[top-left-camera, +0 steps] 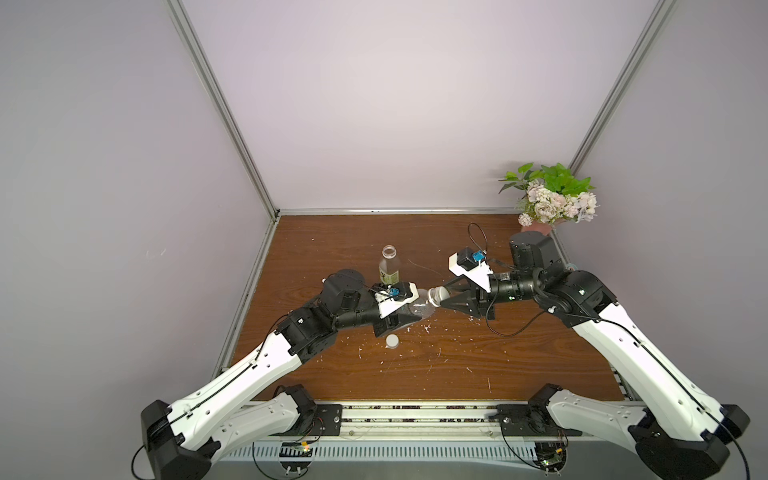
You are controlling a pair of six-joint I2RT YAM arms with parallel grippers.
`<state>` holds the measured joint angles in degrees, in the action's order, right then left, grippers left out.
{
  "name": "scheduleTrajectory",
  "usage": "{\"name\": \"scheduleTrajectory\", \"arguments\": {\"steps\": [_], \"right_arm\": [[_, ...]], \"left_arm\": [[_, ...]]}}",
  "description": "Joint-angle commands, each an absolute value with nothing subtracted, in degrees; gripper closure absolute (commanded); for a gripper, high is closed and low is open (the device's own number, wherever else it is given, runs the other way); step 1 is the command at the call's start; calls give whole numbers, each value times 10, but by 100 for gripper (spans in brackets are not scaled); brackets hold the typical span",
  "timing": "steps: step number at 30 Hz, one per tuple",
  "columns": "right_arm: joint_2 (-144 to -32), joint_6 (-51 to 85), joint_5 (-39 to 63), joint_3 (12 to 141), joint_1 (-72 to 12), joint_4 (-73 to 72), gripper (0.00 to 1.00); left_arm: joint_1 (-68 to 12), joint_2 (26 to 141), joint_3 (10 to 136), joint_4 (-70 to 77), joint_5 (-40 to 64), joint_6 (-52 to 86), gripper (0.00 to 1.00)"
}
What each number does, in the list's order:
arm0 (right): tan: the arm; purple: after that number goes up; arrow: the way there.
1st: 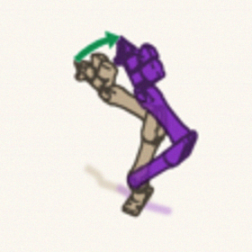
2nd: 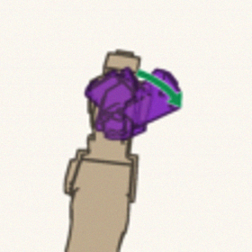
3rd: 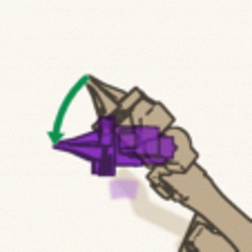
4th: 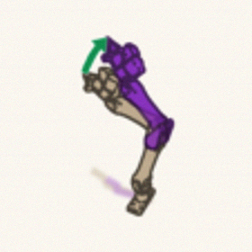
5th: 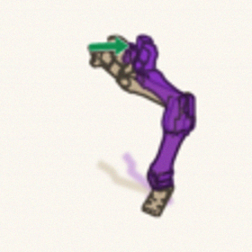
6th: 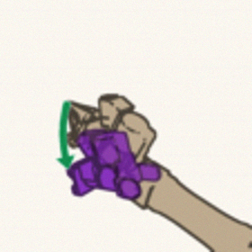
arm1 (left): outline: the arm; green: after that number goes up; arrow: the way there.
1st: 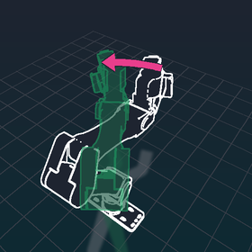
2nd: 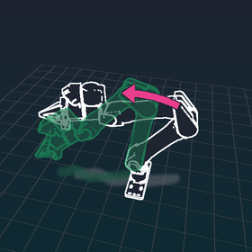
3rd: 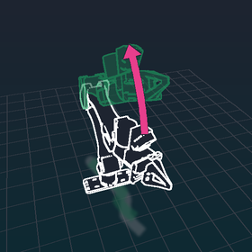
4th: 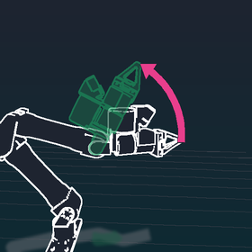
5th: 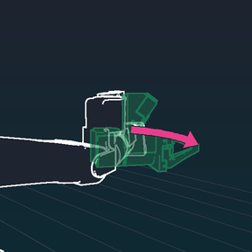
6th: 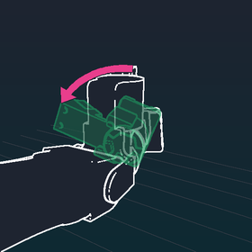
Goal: Screw on the bottle caps
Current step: Screw the bottle cap onto the plastic bottle.
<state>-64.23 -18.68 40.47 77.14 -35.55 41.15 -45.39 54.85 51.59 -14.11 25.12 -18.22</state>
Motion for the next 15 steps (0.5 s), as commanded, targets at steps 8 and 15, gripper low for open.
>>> {"name": "scheduleTrajectory", "arguments": {"steps": [8,15], "right_arm": [[-647,-195,408,780,-356,407,90],[-654,-214,426,787,-355,428,90]], "left_arm": [[-461,547,521,-137,281,-186,99],[-465,545,523,-153,292,-194,100]]}}
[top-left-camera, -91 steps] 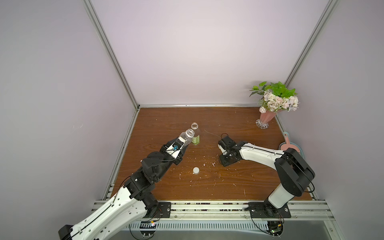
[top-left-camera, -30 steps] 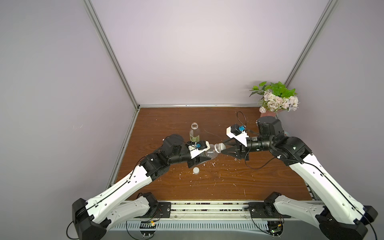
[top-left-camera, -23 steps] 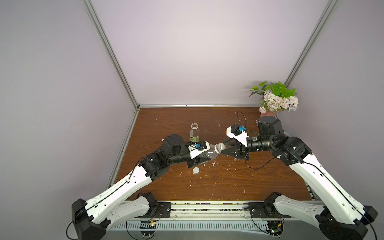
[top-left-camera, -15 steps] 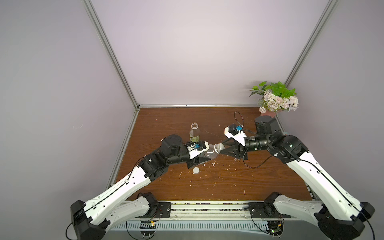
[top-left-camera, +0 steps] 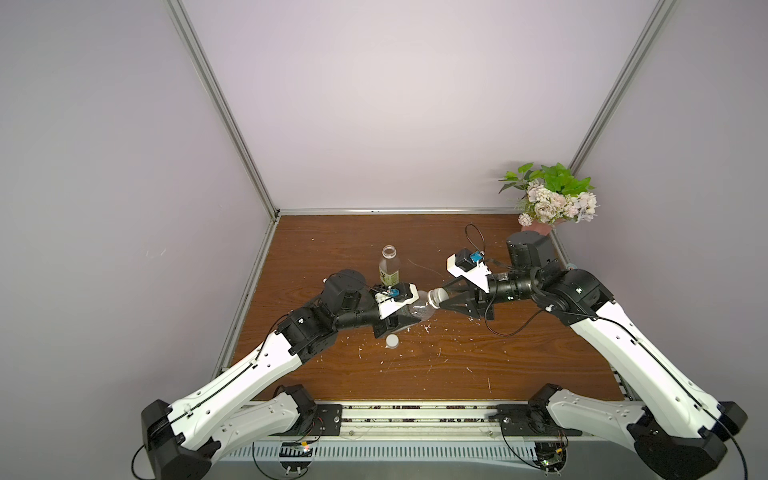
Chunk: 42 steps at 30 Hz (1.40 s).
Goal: Screw on the bottle caps
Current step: Screw the bottle cap onto the plastic bottle.
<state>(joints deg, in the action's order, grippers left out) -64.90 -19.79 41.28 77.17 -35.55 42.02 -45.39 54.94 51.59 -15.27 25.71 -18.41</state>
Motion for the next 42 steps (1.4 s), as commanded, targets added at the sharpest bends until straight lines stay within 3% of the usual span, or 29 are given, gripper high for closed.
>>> {"name": "scheduleTrajectory", "arguments": {"steps": [1,15,33,42], "right_arm": [[-655,-215,426,786,-355,428,90],[-657,-208,416,785,-354,414,90],[-677,-186,472,764,-356,398,89],[-687,-168,436,759,-369,407,88]], "left_arm": [[-465,544,523,-156,295,-195,100],[-469,532,515,-169,290,-195,100],[-470,528,518,-169,304,-192,100],[-470,518,525,-146,283,-194,100]]}}
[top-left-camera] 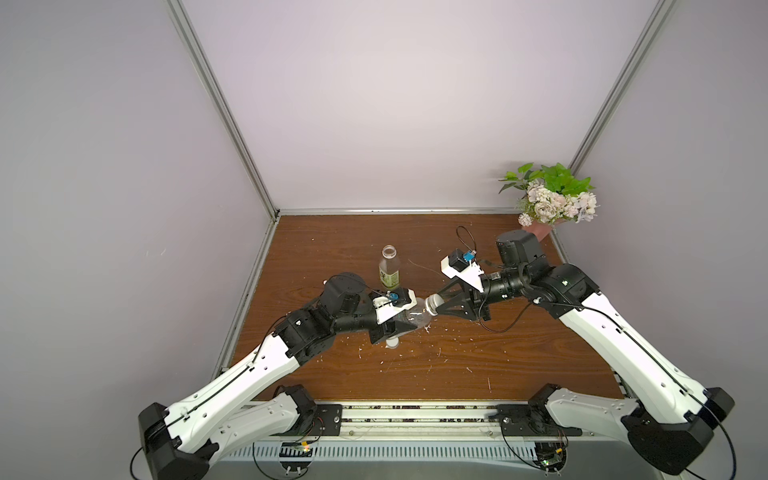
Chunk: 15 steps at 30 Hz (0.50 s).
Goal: Screw on the bottle caps
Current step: Screw the bottle cap onto the plastic bottle.
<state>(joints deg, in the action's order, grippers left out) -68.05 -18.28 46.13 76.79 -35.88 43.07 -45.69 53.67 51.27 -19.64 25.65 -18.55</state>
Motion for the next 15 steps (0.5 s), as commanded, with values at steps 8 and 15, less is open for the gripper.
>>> {"name": "scheduleTrajectory", "arguments": {"steps": [8,15], "right_arm": [[-682,-110,406,722,-405,386,89],[-675,-15,415,678,-412,303,89]], "left_arm": [[-469,515,525,-117,269,-190,100],[-470,512,517,-85,243,-189,100]]}}
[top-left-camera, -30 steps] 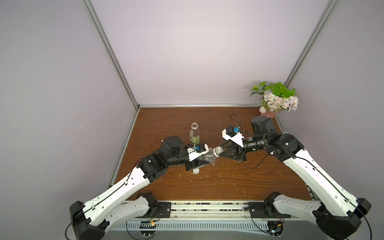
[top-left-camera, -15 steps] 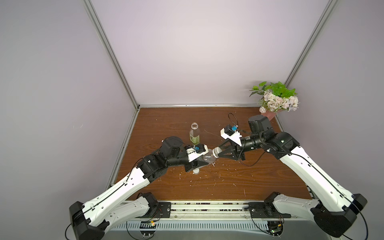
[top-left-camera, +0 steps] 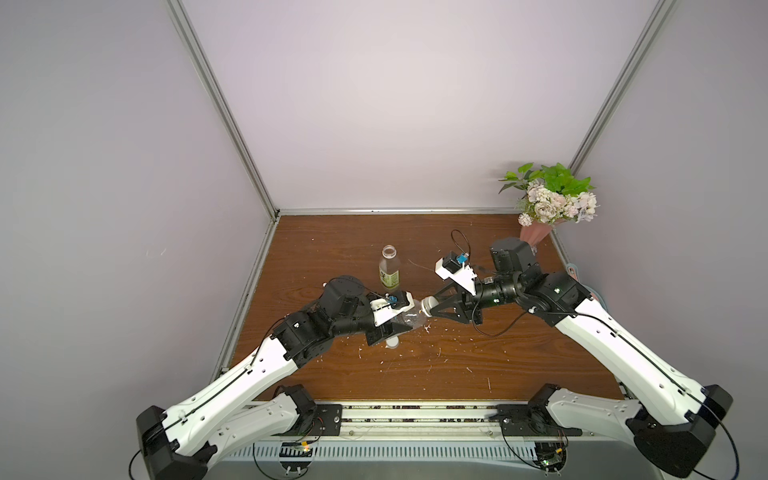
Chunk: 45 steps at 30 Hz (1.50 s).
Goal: Screw on the bottle caps
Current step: Screw the bottle cap onto the plastic bottle.
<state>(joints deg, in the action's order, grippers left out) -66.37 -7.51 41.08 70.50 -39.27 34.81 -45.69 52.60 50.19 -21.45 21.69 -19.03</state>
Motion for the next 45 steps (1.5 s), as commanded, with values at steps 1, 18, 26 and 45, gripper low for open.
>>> {"name": "scheduleTrajectory", "arguments": {"steps": [1,18,26,45], "right_arm": [[-676,1,417,670,-412,288,89],[-748,197,519,657,-413,213,90],[-756,432,527,615,-413,34,91],[-798,761,544,598,-410,-214,100]], "left_arm": [[-470,510,515,-74,233,-186,100],[-470,501,505,-13,153,-241,100],[-471,491,455,87,65,-305,100],[-519,494,360,230,-73,-451,100]]}}
